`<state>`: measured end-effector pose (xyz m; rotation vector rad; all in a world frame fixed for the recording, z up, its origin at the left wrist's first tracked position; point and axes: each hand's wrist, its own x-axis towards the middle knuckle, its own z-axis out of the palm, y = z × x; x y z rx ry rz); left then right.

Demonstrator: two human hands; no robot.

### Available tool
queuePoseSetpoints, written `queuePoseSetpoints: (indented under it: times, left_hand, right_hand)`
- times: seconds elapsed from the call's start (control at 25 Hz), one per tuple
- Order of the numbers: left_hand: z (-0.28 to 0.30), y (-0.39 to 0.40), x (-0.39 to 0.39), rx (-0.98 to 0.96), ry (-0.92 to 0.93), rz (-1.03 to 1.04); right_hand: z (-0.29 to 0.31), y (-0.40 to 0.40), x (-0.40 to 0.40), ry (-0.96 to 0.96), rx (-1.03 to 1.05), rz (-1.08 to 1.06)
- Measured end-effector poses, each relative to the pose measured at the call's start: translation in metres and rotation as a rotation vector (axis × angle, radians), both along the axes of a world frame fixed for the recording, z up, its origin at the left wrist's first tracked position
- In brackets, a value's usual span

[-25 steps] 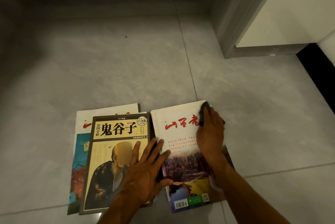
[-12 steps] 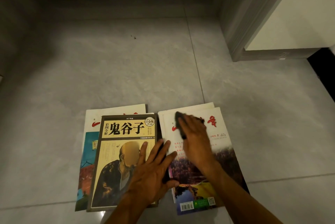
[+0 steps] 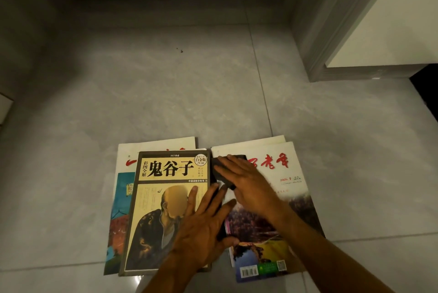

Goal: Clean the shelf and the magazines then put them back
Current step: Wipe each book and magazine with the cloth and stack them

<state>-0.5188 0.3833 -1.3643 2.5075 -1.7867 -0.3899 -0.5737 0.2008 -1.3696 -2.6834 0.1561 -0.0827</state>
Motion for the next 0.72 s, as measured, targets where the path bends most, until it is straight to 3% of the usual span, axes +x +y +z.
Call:
queuePoseSetpoints:
  times: [0.08,0.24,0.32,0.44,0.52,0.64,0.72]
  left_hand:
    - [0.000,0.001,0.002,-0.010,-0.003,0.002]
    - [0.001,0.002,0.000,-0.054,0.031,0.071]
    - [0.001,0.001,-0.002,-0.056,0.052,0.113]
    - [0.001,-0.002,-0.001,-0.045,0.070,0.129]
    - [0.001,-0.002,0.000,-0.014,0.082,0.116]
    - [0.001,-0.003,0.001,0.013,0.056,0.106]
    - [-0.001,-0.002,0.000,0.007,0.059,0.090]
  right_hand:
    - [-0.006,-0.035,-0.012,0.033,0.004,-0.055]
    - [-0.021,-0.021,-0.038,0.010,0.011,-0.525]
    - [-0.021,0.023,-0.049,-0.001,0.025,-0.405]
    - [-0.011,0.049,-0.075,-0.018,-0.107,0.054]
    - [-0.014,0.026,-0.083,-0.031,-0.138,0.099]
    - [-0.014,0.013,-0.081,-0.010,0.115,-0.427]
    - [-0.014,0.043,-0.080,-0.010,0.081,-0.529]
